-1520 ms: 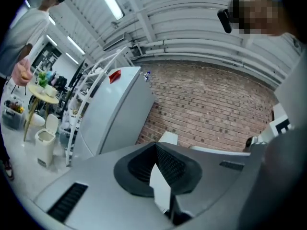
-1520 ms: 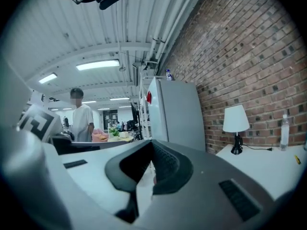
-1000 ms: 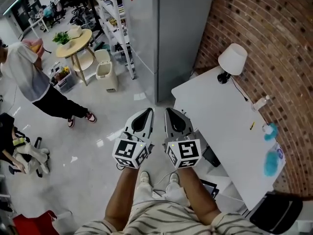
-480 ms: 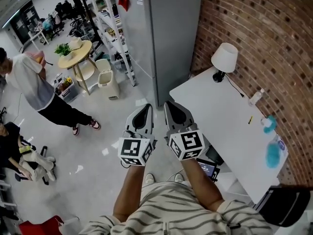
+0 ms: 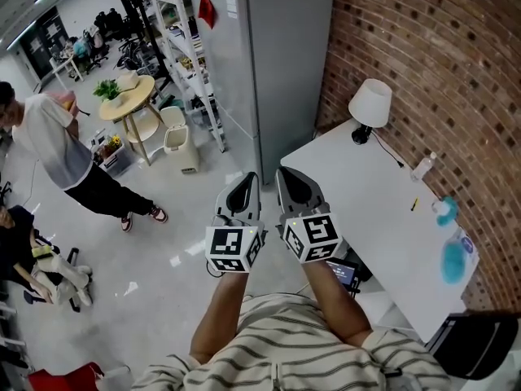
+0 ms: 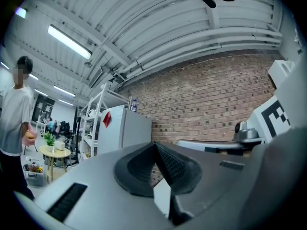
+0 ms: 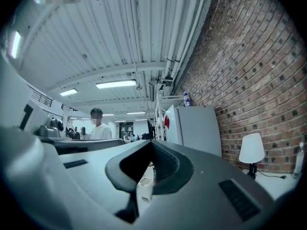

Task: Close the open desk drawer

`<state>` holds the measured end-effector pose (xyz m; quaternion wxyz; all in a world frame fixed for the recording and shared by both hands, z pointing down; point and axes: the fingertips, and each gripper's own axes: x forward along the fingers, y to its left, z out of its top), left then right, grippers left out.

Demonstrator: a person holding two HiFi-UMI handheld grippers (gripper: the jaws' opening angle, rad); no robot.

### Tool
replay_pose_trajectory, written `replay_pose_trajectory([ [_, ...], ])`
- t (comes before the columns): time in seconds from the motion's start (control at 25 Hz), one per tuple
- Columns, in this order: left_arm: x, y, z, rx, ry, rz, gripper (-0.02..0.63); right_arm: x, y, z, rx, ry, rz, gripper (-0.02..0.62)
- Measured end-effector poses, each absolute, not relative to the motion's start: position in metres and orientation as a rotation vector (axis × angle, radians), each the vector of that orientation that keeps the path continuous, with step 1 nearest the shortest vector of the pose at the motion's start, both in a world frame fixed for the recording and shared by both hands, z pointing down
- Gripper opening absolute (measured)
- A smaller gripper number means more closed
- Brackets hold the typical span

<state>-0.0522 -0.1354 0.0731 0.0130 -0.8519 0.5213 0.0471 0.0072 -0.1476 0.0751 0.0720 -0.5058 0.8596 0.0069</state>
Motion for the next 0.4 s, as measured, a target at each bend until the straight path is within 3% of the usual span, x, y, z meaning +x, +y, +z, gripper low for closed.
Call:
replay_pose_trajectory([
  [0.4,-0.0481,-0.1444,0.077,-2.658,1.645,0.15,-0.006,0.0063,-0.1529,0.0803,-1.517,2.58,0.011,0.011],
])
